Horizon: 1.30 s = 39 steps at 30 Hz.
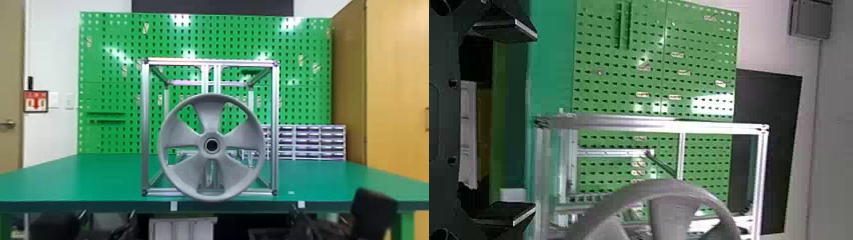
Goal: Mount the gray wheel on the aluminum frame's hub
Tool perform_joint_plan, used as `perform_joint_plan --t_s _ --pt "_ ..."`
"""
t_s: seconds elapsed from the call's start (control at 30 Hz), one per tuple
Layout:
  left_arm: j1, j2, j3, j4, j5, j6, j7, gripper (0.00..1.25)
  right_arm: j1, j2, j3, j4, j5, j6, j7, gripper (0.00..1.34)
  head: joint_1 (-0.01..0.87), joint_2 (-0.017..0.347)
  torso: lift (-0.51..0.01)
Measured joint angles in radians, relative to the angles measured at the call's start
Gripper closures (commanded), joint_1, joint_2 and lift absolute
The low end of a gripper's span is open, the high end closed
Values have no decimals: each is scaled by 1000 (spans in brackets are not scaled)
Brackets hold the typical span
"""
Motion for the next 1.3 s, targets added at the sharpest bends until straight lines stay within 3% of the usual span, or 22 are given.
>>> perform_joint_plan --t_s 0.27,0.63,1.03,1.3 --pt "146 -8 86 6 -89 -45 -74 111 142 -13 20 53 112 -173 49 41 -5 6 -499" --pt "265 -59 195 117 -181 -178 -225 121 291 2 40 228 193 -454 116 41 -5 6 -499" --pt "313 -99 238 232 -193 -262 -311 116 364 18 53 406 263 -679 144 41 -5 6 -499" --pt "333 -113 246 292 -202 -313 -321 119 376 22 49 498 294 -772 159 42 -5 6 -499"
